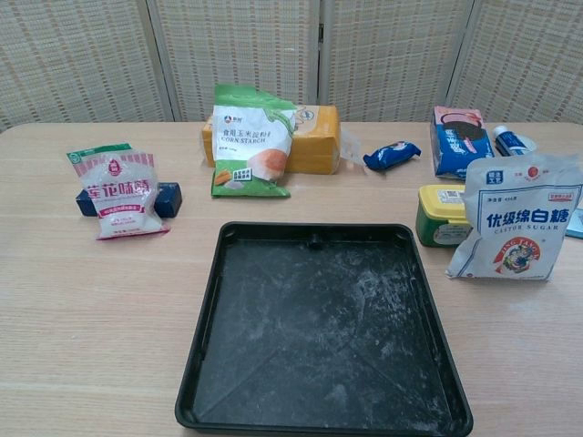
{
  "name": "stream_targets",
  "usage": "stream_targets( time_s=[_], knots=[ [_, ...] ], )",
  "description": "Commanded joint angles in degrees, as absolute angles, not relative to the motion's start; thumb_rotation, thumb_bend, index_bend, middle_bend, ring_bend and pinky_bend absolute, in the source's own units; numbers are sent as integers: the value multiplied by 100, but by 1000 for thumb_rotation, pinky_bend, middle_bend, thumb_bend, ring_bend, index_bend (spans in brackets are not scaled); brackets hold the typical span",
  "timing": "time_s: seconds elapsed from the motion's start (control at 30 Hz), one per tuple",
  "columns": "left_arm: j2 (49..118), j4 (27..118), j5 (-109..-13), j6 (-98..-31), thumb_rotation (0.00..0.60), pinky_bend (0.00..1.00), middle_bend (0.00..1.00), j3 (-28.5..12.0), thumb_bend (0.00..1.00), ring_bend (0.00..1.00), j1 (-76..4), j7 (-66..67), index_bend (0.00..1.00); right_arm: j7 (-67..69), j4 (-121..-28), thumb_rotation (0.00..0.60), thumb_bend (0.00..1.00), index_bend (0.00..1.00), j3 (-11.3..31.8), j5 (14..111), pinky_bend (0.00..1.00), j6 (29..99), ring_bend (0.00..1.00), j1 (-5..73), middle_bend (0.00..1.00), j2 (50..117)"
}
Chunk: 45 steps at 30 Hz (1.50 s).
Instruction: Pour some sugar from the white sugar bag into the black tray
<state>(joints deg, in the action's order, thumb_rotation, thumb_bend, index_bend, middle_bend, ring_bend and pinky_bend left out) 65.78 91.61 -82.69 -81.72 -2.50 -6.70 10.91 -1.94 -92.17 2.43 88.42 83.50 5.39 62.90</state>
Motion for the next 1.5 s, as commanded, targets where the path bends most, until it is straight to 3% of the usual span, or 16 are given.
stream_targets(
  time_s=[0.03,0.47,0.5,0.57,0.63,0.77,1.0,1.3,1.5],
  knots=[
    [6606,9145,-8247,-8126,600,0,0,-239,166,0,-696,1135,0,-162,-9193,600,193,0,250,8838,0,8338,0,555,0,6298],
    [6637,9078,-8332,-8073,600,0,0,-216,165,0,-757,1023,0,1112,-9082,600,193,0,53,9020,2,7856,0,747,0,5951],
    [6630,9067,-8312,-8057,600,0,0,-224,165,0,-764,999,0,1231,-9036,600,193,0,53,9038,42,7821,20,780,0,5942],
    [6614,9046,-8242,-8020,600,0,0,-250,166,0,-774,966,0,1752,-8799,600,193,0,51,9097,314,7693,212,891,0,6001],
    [6605,9037,-8165,-8019,600,0,0,-289,165,0,-773,947,0,2705,-8434,600,193,0,-57,9224,686,7331,522,1096,0,6037],
    [6613,9031,-8103,-8053,600,0,0,-348,165,70,-774,884,0,4494,-7547,600,193,0,-303,9405,946,6572,753,1508,0,6224],
    [6622,8996,-7939,-8017,600,0,0,-398,165,167,-777,931,0,6972,-6261,600,193,0,-848,10020,1000,5743,813,2238,0,6707],
    [6650,8985,-7912,-8071,600,0,0,-388,166,177,-747,1020,0,9031,-5046,600,193,0,-1429,10528,1000,5545,832,2864,0,7370],
    [6678,8975,-7835,-8028,600,0,0,-417,165,175,-771,1056,0,10359,-4281,600,193,0,-1809,10836,1000,5833,833,3139,0,7829]
  ],
)
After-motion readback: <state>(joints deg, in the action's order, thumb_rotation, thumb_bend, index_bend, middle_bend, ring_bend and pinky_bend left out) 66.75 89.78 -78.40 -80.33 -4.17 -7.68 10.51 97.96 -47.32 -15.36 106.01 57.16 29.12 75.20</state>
